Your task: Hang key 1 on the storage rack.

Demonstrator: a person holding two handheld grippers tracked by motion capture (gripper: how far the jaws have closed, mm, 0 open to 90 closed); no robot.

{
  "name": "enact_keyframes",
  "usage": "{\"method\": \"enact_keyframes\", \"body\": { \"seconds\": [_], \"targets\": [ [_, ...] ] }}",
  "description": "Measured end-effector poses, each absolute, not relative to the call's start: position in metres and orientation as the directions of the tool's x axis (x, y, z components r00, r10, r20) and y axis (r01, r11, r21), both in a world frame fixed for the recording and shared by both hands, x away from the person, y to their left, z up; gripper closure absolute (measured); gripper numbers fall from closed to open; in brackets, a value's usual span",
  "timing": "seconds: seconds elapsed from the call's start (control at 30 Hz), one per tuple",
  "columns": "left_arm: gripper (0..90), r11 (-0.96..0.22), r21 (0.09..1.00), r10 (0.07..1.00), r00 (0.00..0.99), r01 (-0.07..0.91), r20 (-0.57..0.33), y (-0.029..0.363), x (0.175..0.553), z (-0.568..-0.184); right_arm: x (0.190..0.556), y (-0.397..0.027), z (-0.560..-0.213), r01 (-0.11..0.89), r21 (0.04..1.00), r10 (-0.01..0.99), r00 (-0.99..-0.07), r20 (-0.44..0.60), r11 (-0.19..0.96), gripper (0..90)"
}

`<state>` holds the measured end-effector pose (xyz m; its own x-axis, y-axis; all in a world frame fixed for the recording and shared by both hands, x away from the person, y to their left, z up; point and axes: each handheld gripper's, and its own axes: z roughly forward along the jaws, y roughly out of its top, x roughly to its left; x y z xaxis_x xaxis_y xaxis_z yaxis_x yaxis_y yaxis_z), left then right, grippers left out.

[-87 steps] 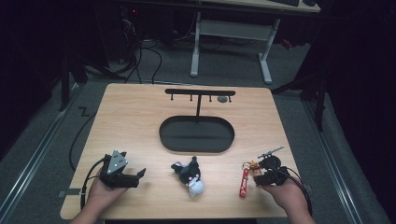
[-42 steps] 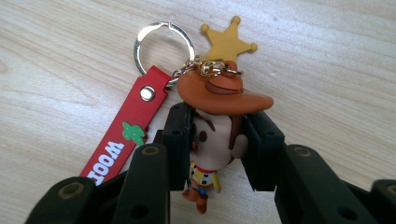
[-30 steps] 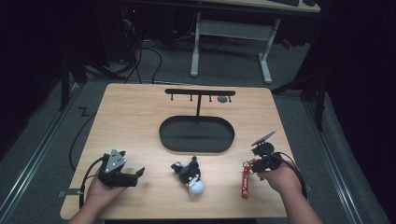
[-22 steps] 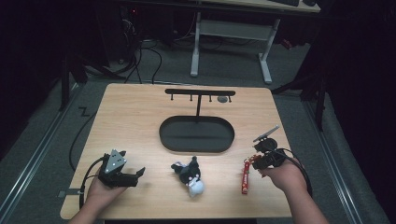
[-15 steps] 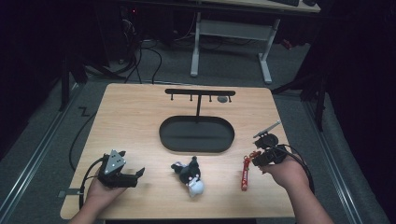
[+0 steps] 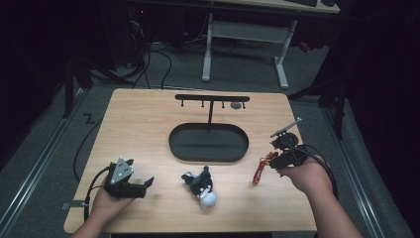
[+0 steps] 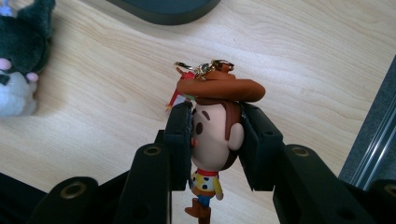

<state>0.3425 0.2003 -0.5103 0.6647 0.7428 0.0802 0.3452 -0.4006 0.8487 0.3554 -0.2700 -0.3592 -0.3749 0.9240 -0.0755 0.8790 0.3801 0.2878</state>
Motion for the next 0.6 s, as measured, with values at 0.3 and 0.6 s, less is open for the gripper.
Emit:
{"method": "enact_keyframes", "body": {
  "seconds": [0.3, 0.6],
  "targets": [
    [4.3, -0.391, 0.856, 0.746, 0.661, 0.339, 0.079, 0.202, 0.341, -0.51, 0.358, -0.266, -0.342, 0.866, 0.314, 0.92, -0.384, -0.081, 0.39, 67.0],
    [4.3, -0.385, 0.858, 0.749, 0.658, 0.34, 0.075, 0.204, 0.34, -0.509, 0.363, -0.265, -0.341, 0.861, 0.329, 0.92, -0.387, -0.069, 0.387, 67.2]
  ]
}}
